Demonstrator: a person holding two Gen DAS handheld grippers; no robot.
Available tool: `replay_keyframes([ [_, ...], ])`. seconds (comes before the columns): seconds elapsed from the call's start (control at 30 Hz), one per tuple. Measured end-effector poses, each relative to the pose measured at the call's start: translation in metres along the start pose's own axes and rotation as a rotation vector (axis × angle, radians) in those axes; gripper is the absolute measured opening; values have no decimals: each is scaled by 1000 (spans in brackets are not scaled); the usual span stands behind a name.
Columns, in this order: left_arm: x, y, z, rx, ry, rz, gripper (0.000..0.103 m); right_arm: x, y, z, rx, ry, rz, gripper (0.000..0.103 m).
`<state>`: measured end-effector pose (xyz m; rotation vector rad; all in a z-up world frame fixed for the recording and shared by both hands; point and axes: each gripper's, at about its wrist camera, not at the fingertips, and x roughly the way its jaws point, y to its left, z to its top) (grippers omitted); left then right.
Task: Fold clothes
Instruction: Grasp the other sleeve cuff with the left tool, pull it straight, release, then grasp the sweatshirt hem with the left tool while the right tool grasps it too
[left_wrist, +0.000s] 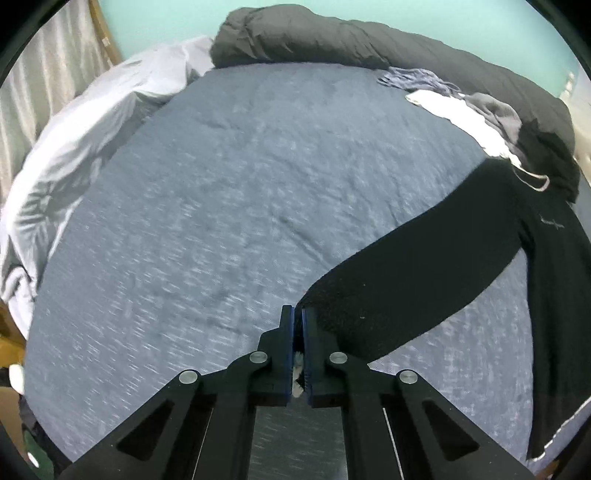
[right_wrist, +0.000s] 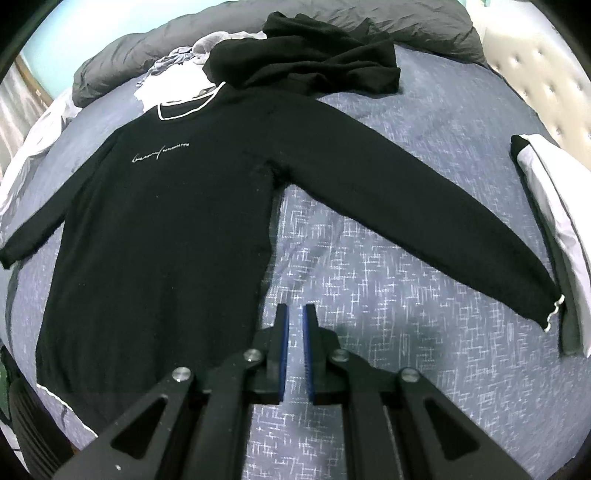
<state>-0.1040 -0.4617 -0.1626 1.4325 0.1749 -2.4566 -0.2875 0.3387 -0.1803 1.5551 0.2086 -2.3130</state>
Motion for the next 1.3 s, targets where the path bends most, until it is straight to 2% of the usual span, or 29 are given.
replay_keyframes([
  [0.27,40,17,23,-29,40,28,4,7,6,-1,-8,26,-17,7],
  [0.5,53,26,18,-89,51,8,7,8,16,-10,-10,47,-10,7],
  [0.57,42,28,15,-126,25,-26,9,7,16,-14,-1,54,6,7],
  [0.63,30,23,12,-117,12,-39,10,6,17,-19,7,60,22,7],
  [0.7,17,13,6,-114,-2,-85,11,4,17,-26,17,72,43,14],
  [0.77,4,-6,-5,-105,-1,-152,19,2,16,-35,35,85,70,32],
  [0.8,0,-16,-11,-93,5,-180,22,2,16,-40,50,92,88,34],
  [0.87,-8,-41,-24,-60,27,-238,28,1,16,-50,77,111,130,35],
  [1.0,-22,-103,-57,23,92,-353,28,-2,25,-72,68,153,177,35],
  [1.23,-44,-209,-123,179,215,-520,28,-8,40,-107,49,199,194,38],
  [1.3,-44,-229,-134,186,248,-557,28,-8,44,-115,50,214,193,39],
])
